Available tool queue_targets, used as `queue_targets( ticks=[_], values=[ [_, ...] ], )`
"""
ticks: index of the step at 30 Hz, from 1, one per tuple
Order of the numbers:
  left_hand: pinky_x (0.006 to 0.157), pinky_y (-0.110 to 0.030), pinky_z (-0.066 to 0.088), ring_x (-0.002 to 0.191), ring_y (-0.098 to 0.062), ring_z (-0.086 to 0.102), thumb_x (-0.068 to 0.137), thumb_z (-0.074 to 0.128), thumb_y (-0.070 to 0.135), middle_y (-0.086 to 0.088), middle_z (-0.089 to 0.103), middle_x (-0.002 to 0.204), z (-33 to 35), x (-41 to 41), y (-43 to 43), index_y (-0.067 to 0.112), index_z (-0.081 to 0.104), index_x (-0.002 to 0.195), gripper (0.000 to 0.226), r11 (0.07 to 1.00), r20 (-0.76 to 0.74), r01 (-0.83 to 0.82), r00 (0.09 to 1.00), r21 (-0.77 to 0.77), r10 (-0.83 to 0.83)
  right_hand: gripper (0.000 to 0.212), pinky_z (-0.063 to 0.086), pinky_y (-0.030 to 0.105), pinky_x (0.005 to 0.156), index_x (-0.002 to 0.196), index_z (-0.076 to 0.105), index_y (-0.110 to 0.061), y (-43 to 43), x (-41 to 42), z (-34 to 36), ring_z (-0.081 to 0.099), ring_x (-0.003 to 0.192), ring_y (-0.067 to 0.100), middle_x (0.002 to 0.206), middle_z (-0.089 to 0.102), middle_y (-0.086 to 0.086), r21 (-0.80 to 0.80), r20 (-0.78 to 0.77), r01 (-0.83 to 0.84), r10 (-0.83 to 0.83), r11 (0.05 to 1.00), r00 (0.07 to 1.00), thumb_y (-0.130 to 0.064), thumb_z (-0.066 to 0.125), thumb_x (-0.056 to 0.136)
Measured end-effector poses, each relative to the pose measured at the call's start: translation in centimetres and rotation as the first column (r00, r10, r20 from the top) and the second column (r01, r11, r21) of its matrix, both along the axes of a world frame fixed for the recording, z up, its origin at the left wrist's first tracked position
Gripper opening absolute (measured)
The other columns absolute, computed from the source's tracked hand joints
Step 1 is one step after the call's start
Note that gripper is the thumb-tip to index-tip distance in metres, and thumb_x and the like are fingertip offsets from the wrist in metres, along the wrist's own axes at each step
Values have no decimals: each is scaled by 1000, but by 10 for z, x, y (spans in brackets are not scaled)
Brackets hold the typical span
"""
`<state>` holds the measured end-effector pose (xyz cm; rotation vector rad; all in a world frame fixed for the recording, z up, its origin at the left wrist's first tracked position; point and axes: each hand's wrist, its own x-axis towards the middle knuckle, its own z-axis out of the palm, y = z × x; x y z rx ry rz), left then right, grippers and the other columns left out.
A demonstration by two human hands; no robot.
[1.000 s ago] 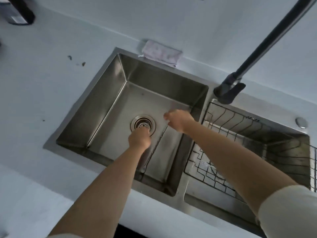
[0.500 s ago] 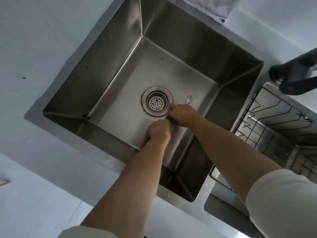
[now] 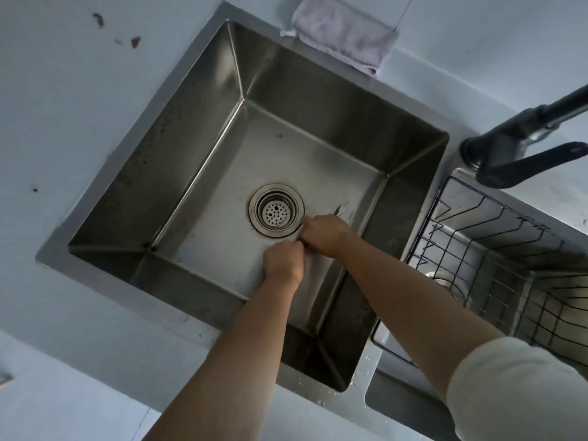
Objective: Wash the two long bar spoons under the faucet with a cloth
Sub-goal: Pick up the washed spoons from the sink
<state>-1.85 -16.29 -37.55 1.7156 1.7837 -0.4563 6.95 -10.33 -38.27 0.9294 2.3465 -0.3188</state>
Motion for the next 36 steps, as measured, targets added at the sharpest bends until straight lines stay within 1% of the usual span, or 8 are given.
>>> queue_targets(
  ticks=[5,10,14,18,23,29,33,36],
  values=[
    [82,-35,52,105,-30,62,90,48,5,-12,66,112,22,-20,17,8,64,108,24,996,-67,41,997,79,-36,33,46,41,82,124,53,-8,13,2,37,55,113,34,124,54,16,28,17,5,-6,1000,1000,-11,35,98],
    [86,-38,50,106,-34,61,87,52,13,-14,66,111,71,-39,44,11,64,106,23,962,-87,113,992,247,-94,33,46,40,81,124,49,-9,21,6,94,55,113,35,122,55,16,111,-102,152,-141,982,985,-8,37,94],
    [81,-37,50,101,-35,61,84,54,9,-15,66,106,123,-40,60,11,66,98,18,922,-23,140,990,362,-141,30,47,38,79,122,49,-11,20,25,142,57,110,33,120,56,14,224,-201,246,-202,943,958,-11,40,93],
    [77,-36,48,98,-34,61,81,55,5,-14,67,101,173,-10,68,11,68,91,17,852,38,200,968,484,-249,28,46,37,75,119,51,-11,6,67,185,58,105,33,114,57,12,300,-293,348,-261,888,920,-12,39,94],
    [73,-35,46,98,-32,59,85,50,0,-11,63,102,204,61,60,10,67,96,22,717,-11,379,887,585,-461,23,44,31,70,114,53,-10,-29,140,215,61,97,28,106,59,7,333,-323,491,-392,805,862,-12,45,92],
    [63,-32,41,88,-27,61,87,49,-2,-8,65,97,199,150,25,8,65,89,19,586,-29,532,755,612,-655,29,33,28,67,122,51,-12,-87,219,220,59,100,27,115,58,7,327,-274,632,-570,702,775,-14,40,96],
    [75,-36,49,87,-27,60,86,46,-6,-10,64,94,176,191,1,4,65,90,22,581,19,580,699,571,-715,30,35,30,68,121,53,-14,-119,256,198,58,104,27,118,57,6,298,-199,684,-658,666,726,-13,38,95],
    [69,-33,44,86,-27,58,87,44,-5,-10,61,93,153,207,-17,3,64,98,24,598,32,618,681,510,-732,29,39,32,70,121,52,-15,-136,270,173,58,105,29,119,57,7,262,-136,706,-699,658,702,-11,38,95]
  ],
)
